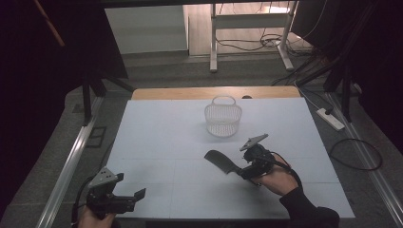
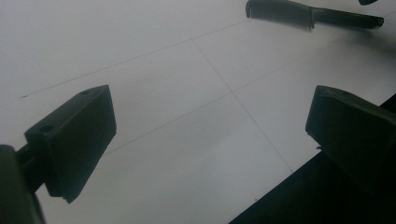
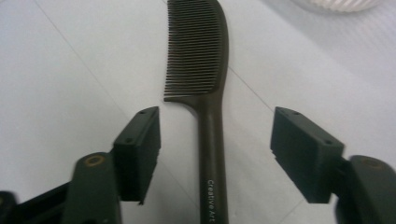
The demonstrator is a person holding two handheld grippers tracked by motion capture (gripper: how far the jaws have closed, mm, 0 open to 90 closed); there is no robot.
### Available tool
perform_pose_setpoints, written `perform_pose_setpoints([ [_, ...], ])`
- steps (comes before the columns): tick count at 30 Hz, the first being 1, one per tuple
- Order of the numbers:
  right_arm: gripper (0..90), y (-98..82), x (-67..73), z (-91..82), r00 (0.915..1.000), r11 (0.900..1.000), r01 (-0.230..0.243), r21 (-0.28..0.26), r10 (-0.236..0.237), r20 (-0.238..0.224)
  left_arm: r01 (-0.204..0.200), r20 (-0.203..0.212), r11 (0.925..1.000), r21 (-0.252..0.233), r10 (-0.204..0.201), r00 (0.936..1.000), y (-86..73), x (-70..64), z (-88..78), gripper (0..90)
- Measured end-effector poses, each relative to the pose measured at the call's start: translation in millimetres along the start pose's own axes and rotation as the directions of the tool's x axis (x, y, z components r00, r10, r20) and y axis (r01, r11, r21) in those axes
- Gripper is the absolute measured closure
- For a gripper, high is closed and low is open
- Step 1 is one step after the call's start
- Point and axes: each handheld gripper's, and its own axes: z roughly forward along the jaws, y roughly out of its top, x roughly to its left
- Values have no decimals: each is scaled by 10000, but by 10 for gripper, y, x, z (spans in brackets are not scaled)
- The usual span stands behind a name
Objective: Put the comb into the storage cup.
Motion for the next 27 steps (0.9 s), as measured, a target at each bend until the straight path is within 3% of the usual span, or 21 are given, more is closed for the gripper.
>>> perform_pose_setpoints([
  [7,163,-10,-53,-2,9995,9998,-222,0,222,235,-20,-10,10000,44,20,10000,3,-3,6,27],
  [15,11,-4,-89,-7,9986,9985,-534,-139,535,39,-28,-124,9998,180,31,9999,17,-3,15,20],
  [23,0,-21,-137,21,9976,9983,-567,-118,571,390,-294,-529,9989,374,313,9981,55,-10,54,10],
  [27,0,-16,-142,43,9973,9979,-654,-9,654,348,-339,-472,9987,384,357,9982,54,4,66,9],
])
